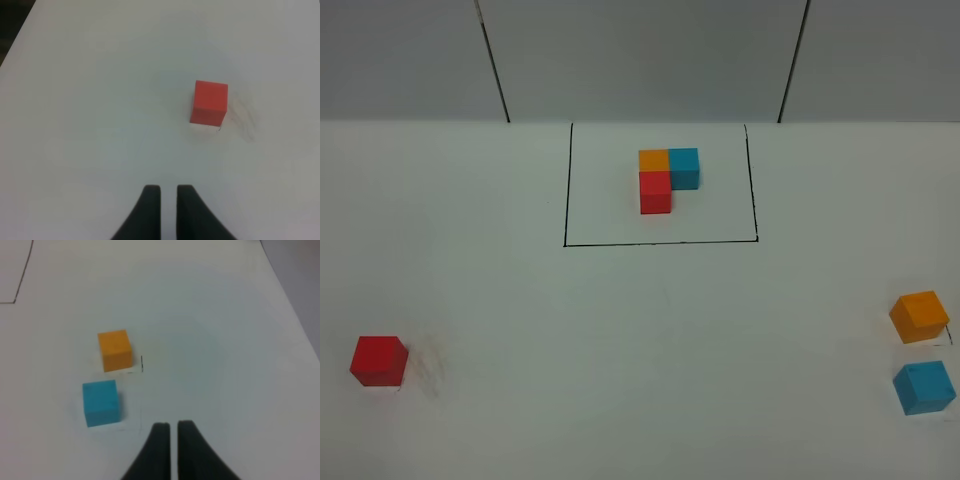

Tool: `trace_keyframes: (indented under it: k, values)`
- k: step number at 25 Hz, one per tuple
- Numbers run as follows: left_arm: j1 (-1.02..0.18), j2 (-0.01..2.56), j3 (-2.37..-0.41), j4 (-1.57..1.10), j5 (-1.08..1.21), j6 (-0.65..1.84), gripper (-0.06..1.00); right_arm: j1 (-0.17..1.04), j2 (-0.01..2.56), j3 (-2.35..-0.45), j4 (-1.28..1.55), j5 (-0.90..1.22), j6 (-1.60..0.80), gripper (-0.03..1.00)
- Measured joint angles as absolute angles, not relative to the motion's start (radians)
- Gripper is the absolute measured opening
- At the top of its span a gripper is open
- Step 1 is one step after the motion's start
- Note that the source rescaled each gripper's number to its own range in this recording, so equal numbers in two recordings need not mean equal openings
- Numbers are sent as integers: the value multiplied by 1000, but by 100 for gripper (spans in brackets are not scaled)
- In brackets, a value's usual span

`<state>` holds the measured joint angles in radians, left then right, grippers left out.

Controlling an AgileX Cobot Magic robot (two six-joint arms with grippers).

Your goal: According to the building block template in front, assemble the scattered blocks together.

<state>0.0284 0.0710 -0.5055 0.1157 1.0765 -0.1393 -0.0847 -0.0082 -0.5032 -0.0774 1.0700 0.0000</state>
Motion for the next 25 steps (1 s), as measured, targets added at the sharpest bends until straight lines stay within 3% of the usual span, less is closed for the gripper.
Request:
trace_keyframes:
  k: [25]
  values:
    - [28, 71, -506, 116, 1076, -139, 8, -85, -8, -503, -77, 1070, 0, 1]
